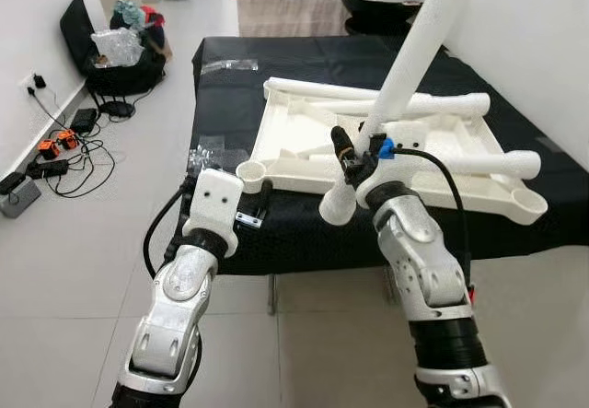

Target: Building children table

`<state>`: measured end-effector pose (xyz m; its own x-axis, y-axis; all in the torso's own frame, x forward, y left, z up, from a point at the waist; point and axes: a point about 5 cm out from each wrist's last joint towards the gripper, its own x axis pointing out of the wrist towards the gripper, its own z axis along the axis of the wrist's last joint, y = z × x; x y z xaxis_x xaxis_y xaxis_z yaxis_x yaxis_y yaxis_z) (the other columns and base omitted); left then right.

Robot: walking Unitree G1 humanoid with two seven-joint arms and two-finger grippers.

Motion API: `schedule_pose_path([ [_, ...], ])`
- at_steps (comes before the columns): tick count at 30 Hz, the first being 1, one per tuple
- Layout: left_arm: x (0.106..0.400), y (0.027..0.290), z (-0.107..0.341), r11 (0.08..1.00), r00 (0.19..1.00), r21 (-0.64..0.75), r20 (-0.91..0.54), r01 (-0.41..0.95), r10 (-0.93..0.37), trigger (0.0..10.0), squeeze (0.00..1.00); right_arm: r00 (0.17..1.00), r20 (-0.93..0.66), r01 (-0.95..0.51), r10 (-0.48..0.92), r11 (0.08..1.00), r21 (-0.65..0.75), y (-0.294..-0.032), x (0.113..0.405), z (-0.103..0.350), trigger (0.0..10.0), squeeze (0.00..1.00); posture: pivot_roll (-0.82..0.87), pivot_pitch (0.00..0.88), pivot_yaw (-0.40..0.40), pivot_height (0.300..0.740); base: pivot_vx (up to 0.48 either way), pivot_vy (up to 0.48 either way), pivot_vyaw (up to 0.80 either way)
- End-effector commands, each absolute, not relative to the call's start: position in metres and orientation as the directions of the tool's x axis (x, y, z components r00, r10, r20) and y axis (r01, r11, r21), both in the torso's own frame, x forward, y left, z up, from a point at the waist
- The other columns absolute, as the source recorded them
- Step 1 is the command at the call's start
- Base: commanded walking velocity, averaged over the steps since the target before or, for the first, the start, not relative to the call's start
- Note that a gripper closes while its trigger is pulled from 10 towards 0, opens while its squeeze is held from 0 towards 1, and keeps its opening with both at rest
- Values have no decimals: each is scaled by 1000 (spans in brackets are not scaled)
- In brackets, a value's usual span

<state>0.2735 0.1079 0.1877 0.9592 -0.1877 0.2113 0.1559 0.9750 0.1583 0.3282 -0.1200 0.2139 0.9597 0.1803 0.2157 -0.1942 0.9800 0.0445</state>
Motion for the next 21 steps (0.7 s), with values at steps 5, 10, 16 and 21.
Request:
schedule_pose_path([
  [5,271,107,198,976,955,156,229,153,-187,10000,0,947,279,-177,163,984,28,-121,327,224,10000,0,14,0,-31,740,0,0,-320],
  [10,273,113,203,982,956,152,255,112,-149,10000,0,939,302,-179,162,983,29,-117,325,228,10000,0,18,0,-21,740,0,0,0],
  [16,277,116,217,981,940,168,310,96,-145,10000,0,937,309,-180,163,983,28,-115,325,229,10000,0,21,0,-26,740,0,41,0],
  [21,274,119,216,986,948,150,294,77,-119,10000,0,943,306,-149,128,988,45,-122,327,229,10000,0,18,0,-28,740,0,0,0],
])
